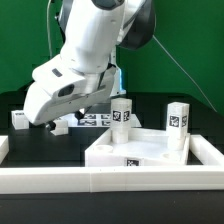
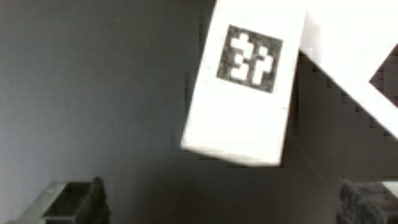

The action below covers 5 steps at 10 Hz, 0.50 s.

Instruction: Assemble square table

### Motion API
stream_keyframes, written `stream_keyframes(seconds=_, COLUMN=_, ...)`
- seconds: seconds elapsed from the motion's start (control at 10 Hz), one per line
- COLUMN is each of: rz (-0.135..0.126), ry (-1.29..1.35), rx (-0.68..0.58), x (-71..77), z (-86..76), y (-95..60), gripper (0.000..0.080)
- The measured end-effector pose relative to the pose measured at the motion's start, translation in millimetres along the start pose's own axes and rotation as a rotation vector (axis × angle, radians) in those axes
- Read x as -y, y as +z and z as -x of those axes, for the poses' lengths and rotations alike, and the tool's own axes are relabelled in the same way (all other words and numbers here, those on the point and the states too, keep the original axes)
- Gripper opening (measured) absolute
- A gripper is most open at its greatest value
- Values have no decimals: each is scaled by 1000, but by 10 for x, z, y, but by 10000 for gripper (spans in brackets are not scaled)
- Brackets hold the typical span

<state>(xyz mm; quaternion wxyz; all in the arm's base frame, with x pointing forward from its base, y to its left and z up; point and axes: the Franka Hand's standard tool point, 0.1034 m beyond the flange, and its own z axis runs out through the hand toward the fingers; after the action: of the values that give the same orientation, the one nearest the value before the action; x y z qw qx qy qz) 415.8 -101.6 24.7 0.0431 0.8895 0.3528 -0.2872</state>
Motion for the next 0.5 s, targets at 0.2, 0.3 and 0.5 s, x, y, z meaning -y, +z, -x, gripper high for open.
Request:
stream_keyframes(seconds=0.2, rz=-13, ry=-5, rx=107, x=57, z=-65, y=19, gripper=648)
stream_keyframes(seconds=0.3, rz=-19, ry=-14, rx=175, x=76, z=-50, y=43, gripper=648)
stream_keyframes(seconds=0.5, rz=4, ry=-50, rx=235, x=0, z=-20, y=124, gripper=648)
